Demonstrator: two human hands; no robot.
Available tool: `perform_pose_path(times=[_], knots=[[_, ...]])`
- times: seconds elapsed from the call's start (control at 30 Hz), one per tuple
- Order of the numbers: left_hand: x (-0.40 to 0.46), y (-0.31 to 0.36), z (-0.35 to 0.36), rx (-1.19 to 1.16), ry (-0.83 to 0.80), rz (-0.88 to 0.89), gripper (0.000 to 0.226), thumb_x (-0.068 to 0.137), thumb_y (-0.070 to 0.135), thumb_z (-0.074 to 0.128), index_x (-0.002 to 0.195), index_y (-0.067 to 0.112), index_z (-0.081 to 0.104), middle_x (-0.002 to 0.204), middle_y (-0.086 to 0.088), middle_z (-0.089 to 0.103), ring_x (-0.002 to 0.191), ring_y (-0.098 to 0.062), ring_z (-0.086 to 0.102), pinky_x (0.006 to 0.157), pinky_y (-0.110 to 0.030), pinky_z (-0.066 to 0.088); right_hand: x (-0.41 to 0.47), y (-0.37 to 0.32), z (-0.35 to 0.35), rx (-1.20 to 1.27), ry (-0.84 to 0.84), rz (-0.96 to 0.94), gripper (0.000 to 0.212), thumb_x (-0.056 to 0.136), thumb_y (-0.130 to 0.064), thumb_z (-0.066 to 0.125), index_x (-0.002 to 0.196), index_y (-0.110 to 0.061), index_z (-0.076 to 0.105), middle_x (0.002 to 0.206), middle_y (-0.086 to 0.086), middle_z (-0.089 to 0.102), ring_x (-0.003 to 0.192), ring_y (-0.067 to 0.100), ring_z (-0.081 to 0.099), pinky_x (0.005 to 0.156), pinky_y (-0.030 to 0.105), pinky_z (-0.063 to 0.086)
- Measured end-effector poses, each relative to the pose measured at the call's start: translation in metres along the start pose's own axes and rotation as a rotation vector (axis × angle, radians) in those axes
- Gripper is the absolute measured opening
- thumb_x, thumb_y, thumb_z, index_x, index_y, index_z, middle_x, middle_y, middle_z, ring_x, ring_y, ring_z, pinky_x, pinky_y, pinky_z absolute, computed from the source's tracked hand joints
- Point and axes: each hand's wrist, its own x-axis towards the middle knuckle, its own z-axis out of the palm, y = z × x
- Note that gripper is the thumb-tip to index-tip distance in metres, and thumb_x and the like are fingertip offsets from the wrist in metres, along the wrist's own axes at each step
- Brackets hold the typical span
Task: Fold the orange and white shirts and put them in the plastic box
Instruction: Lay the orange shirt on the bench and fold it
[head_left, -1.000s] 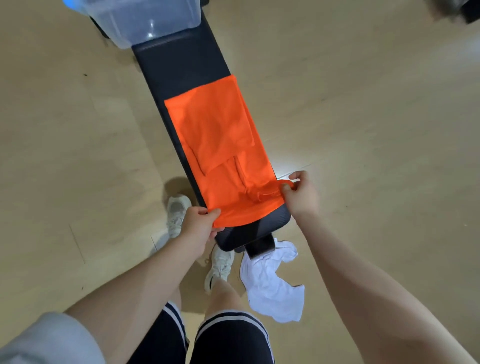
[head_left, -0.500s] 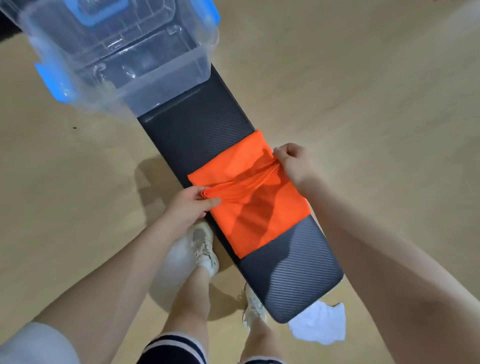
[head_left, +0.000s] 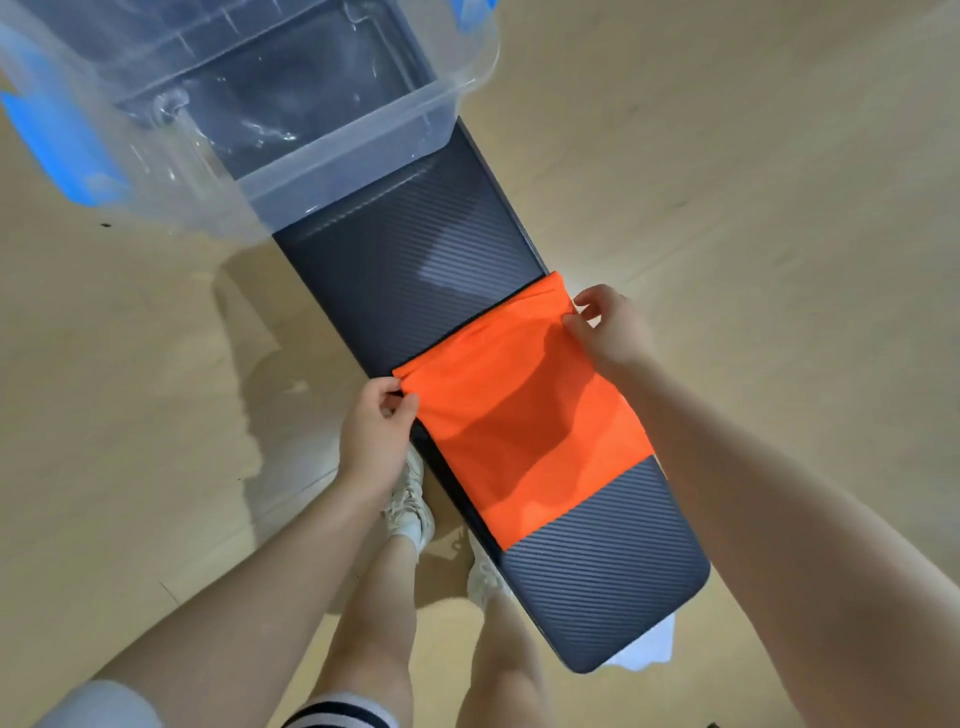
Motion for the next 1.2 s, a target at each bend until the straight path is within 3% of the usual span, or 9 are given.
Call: perform_pose_path(times=[0.17, 0.4, 0.5, 0.6, 0.67, 0.83, 0.97, 1.07, 1.2], knots=[[-0.028, -0.003, 0.023, 0.049, 0.002, -0.107, 0.024, 0.088, 0.024, 0.056, 0.107, 0.010, 0.052, 0.090, 0.003, 0.058, 0.088, -0.019, 0.057, 0.073, -0.027, 0.038, -0.039, 0.030, 0.003, 0.015, 0.112, 0.079, 0.033, 0.089, -0.022, 0.053, 0.119, -0.009, 0.053, 0.124, 0.013, 0.052, 0.115, 0.028, 0.050, 0.097, 0.040, 0.042], [-0.086, -0.043, 0.091, 0.020, -0.042, -0.449, 0.036, 0.088, 0.033, 0.056, 0.109, 0.003, 0.057, 0.107, -0.014, 0.062, 0.097, -0.031, 0.058, 0.088, -0.038, 0.046, -0.083, 0.096, 0.003, -0.079, 0.014, 0.235, 0.036, 0.088, -0.020, 0.054, 0.121, -0.005, 0.051, 0.122, 0.016, 0.051, 0.106, 0.032, 0.055, 0.087, 0.034, 0.042], [-0.102, -0.059, 0.110, -0.005, -0.012, -0.481, 0.035, 0.088, 0.033, 0.056, 0.107, 0.004, 0.058, 0.108, -0.013, 0.061, 0.102, -0.033, 0.057, 0.093, -0.041, 0.046, -0.084, 0.108, -0.001, -0.040, -0.002, 0.242, 0.031, 0.088, -0.021, 0.054, 0.115, -0.006, 0.054, 0.105, 0.007, 0.053, 0.091, 0.024, 0.053, 0.076, 0.030, 0.040], [-0.108, -0.068, 0.116, -0.164, 0.027, -0.452, 0.018, 0.088, 0.027, 0.056, 0.092, 0.010, 0.058, 0.096, -0.008, 0.060, 0.093, -0.027, 0.056, 0.082, -0.035, 0.045, -0.082, 0.119, 0.000, 0.031, -0.034, 0.218, 0.006, 0.084, -0.020, 0.054, 0.082, -0.015, 0.056, 0.079, 0.003, 0.057, 0.077, 0.024, 0.054, 0.070, 0.037, 0.044], [-0.113, -0.071, 0.113, -0.335, 0.014, -0.458, 0.009, 0.090, 0.023, 0.055, 0.083, 0.018, 0.056, 0.087, -0.002, 0.059, 0.081, -0.020, 0.057, 0.070, -0.029, 0.043, -0.084, 0.126, -0.001, 0.061, -0.058, 0.217, 0.016, 0.082, -0.022, 0.054, 0.067, -0.021, 0.050, 0.068, 0.001, 0.054, 0.071, 0.024, 0.053, 0.070, 0.038, 0.046], [-0.137, -0.078, 0.095, -0.398, -0.017, -0.484, 0.009, 0.090, 0.017, 0.056, 0.083, 0.018, 0.051, 0.083, -0.003, 0.059, 0.060, -0.010, 0.059, 0.050, -0.020, 0.045, -0.108, 0.142, -0.015, 0.060, -0.206, 0.200, 0.016, 0.081, -0.022, 0.059, 0.087, -0.008, 0.056, 0.069, 0.008, 0.058, 0.063, 0.025, 0.055, 0.069, 0.040, 0.048], [-0.172, -0.073, 0.084, -0.228, 0.122, -0.369, 0.026, 0.086, 0.014, 0.061, 0.101, 0.013, 0.040, 0.085, -0.010, 0.058, 0.053, -0.014, 0.054, 0.035, -0.009, 0.041, -0.147, 0.145, -0.037, 0.169, -0.246, 0.150, 0.022, 0.081, -0.015, 0.063, 0.084, -0.022, 0.042, 0.071, 0.008, 0.055, 0.053, 0.021, 0.051, 0.055, 0.035, 0.048], [-0.182, -0.062, 0.075, -0.147, 0.095, -0.217, 0.016, 0.089, 0.013, 0.057, 0.099, 0.017, 0.044, 0.087, -0.011, 0.058, 0.057, -0.016, 0.054, 0.045, -0.013, 0.043, -0.162, 0.139, -0.052, 0.293, -0.327, 0.068, 0.022, 0.087, -0.002, 0.056, 0.075, -0.018, 0.046, 0.060, 0.005, 0.047, 0.042, 0.006, 0.047, 0.044, 0.018, 0.040], [-0.177, -0.037, 0.055, -0.153, -0.005, -0.120, 0.012, 0.085, 0.019, 0.063, 0.097, 0.017, 0.061, 0.089, -0.002, 0.060, 0.077, -0.015, 0.057, 0.070, -0.024, 0.044, -0.159, 0.123, -0.070, 0.325, -0.449, -0.027, 0.021, 0.081, -0.001, 0.065, 0.097, -0.011, 0.055, 0.075, -0.001, 0.055, 0.058, -0.001, 0.055, 0.058, 0.012, 0.046]])
